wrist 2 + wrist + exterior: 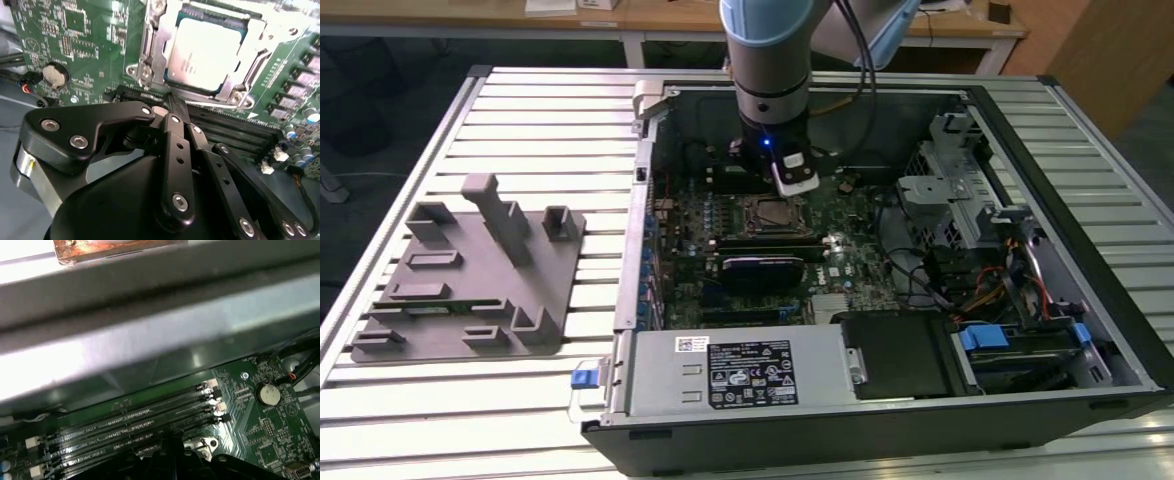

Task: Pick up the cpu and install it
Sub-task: 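Install the first cpu locking lever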

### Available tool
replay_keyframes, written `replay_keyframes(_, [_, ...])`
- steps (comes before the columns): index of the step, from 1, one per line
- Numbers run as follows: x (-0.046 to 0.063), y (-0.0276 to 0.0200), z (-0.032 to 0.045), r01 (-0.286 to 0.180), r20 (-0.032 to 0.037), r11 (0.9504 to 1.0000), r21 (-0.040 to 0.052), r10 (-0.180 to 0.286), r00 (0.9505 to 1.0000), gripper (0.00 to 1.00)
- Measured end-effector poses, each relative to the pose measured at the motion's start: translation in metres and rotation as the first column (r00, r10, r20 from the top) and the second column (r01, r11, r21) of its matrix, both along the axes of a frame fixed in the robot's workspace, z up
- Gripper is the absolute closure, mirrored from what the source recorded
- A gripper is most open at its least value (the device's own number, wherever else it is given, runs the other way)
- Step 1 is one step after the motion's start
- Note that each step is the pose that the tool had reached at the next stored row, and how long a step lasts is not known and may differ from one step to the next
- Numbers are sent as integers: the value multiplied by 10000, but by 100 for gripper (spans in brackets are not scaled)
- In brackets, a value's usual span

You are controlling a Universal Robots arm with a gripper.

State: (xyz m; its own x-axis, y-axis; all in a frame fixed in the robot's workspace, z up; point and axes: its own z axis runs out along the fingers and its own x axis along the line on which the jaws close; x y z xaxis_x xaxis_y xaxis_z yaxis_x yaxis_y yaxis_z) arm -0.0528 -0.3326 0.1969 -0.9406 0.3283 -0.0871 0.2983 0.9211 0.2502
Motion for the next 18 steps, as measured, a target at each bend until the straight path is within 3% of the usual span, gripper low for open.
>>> replay_keyframes(2, [0,-23,-6,-1,-1,10000,1,1,10000,89])
replay_keyframes(9, [1,-25,-7,-1,1,10000,4,1,10000,89])
replay_keyframes(18, [1,-23,83,-1,0,10000,9,1,10000,89])
